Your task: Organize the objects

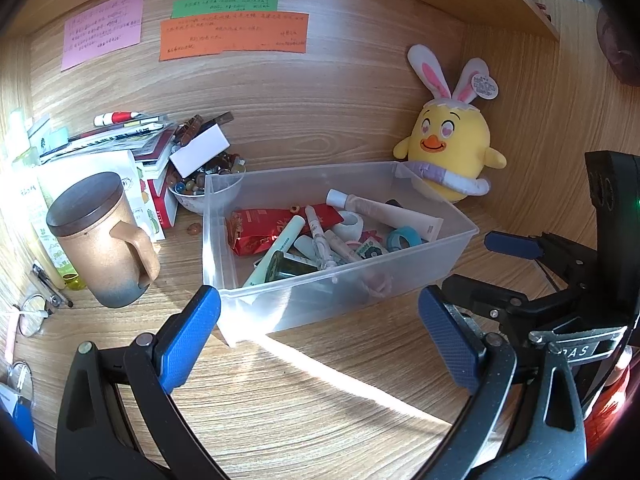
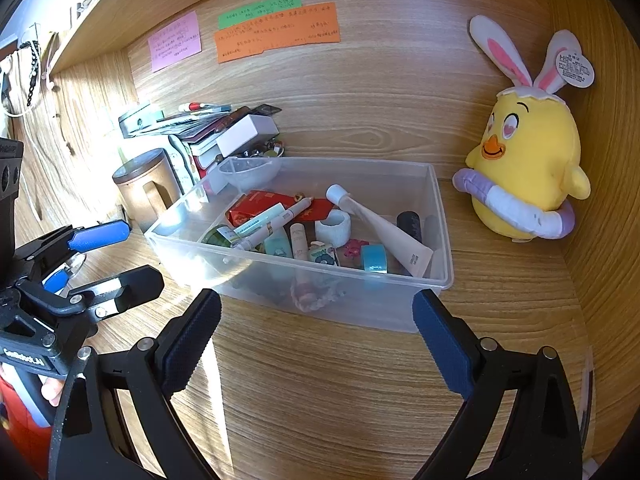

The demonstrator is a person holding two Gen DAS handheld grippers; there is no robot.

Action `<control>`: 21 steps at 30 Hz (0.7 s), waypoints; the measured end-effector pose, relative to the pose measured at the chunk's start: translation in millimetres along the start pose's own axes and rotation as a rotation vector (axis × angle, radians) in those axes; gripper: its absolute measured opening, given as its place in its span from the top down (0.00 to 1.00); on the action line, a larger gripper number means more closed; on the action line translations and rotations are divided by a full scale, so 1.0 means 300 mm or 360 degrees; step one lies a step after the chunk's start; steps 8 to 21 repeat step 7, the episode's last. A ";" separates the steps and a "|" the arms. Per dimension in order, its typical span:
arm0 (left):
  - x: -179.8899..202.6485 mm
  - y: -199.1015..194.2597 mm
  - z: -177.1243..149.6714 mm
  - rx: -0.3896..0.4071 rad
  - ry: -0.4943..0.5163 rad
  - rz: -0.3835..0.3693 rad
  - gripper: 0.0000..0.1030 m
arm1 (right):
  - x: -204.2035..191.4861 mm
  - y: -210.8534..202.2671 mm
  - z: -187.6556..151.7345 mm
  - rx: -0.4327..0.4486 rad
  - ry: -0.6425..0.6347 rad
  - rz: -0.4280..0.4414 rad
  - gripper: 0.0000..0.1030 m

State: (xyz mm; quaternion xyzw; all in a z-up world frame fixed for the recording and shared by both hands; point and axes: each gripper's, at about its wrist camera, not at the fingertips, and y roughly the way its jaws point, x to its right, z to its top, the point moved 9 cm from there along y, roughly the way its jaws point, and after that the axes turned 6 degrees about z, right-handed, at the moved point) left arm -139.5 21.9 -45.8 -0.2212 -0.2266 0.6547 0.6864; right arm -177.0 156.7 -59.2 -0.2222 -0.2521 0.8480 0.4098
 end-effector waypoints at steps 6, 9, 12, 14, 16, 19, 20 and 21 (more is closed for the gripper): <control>-0.011 0.002 -0.001 0.0020 -0.0001 0.0025 0.03 | 0.013 0.003 -0.003 -0.0006 0.0007 -0.0008 0.07; -0.016 0.006 -0.004 0.0010 -0.0007 0.0029 0.03 | 0.016 0.005 -0.003 -0.0008 0.0010 -0.0009 0.07; -0.016 0.006 -0.004 0.0010 -0.0007 0.0029 0.03 | 0.016 0.005 -0.003 -0.0008 0.0010 -0.0009 0.07; -0.016 0.006 -0.004 0.0010 -0.0007 0.0029 0.03 | 0.016 0.005 -0.003 -0.0008 0.0010 -0.0009 0.07; -0.016 0.006 -0.004 0.0010 -0.0007 0.0029 0.03 | 0.016 0.005 -0.003 -0.0008 0.0010 -0.0009 0.07; -0.016 0.006 -0.004 0.0010 -0.0007 0.0029 0.03 | 0.016 0.005 -0.003 -0.0008 0.0010 -0.0009 0.07; -0.016 0.006 -0.004 0.0010 -0.0007 0.0029 0.03 | 0.016 0.005 -0.003 -0.0008 0.0010 -0.0009 0.07; -0.016 0.006 -0.004 0.0010 -0.0007 0.0029 0.03 | 0.016 0.005 -0.003 -0.0008 0.0010 -0.0009 0.07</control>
